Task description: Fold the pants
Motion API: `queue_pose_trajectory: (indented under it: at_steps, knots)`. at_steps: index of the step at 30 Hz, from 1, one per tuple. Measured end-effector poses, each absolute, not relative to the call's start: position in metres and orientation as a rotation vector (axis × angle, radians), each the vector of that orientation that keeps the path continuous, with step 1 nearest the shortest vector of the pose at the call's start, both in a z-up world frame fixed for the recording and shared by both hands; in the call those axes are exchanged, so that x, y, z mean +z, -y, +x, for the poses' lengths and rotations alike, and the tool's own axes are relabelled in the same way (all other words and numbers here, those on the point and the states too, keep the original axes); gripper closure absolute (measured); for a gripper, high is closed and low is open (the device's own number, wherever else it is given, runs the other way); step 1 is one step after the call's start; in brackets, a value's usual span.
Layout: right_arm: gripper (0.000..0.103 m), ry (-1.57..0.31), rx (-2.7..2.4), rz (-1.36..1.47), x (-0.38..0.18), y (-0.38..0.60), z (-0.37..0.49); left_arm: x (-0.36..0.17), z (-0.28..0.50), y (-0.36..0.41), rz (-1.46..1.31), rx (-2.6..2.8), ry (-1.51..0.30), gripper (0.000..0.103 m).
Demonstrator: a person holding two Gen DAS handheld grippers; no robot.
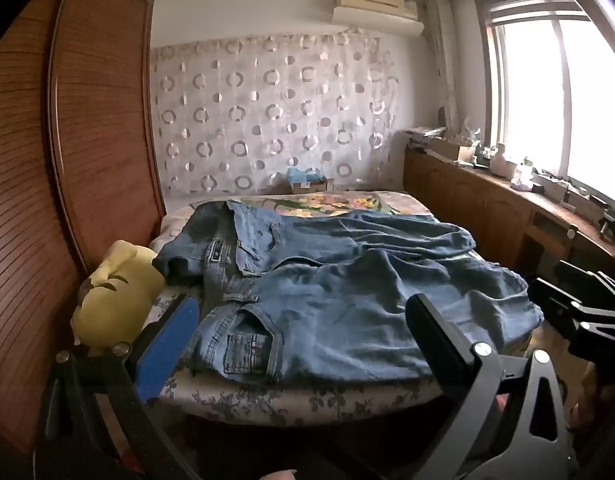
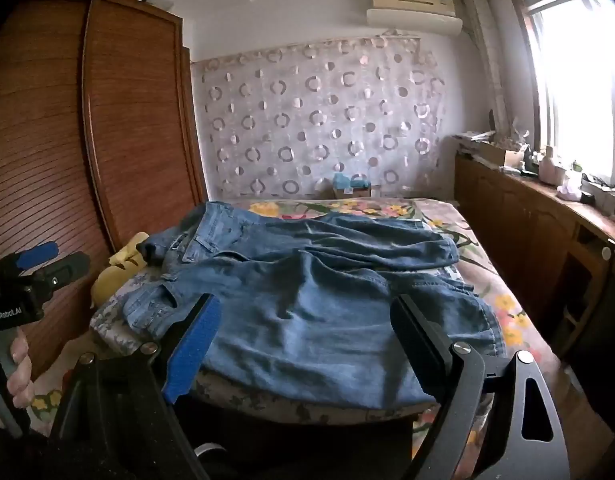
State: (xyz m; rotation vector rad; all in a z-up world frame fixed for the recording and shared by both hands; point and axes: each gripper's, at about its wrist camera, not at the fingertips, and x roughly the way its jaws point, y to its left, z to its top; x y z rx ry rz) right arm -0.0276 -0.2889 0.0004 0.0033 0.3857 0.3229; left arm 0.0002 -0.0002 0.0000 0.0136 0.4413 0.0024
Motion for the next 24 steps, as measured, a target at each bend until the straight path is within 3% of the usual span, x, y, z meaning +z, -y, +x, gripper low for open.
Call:
queue_pose_trajectory:
  at_steps: [24]
  knots:
    - [0.015,-0.355,0.314,0.019,0.003,0.29,-0.032,-0.011,0.0,-0.004,0.012,0.009,-0.439,0.0]
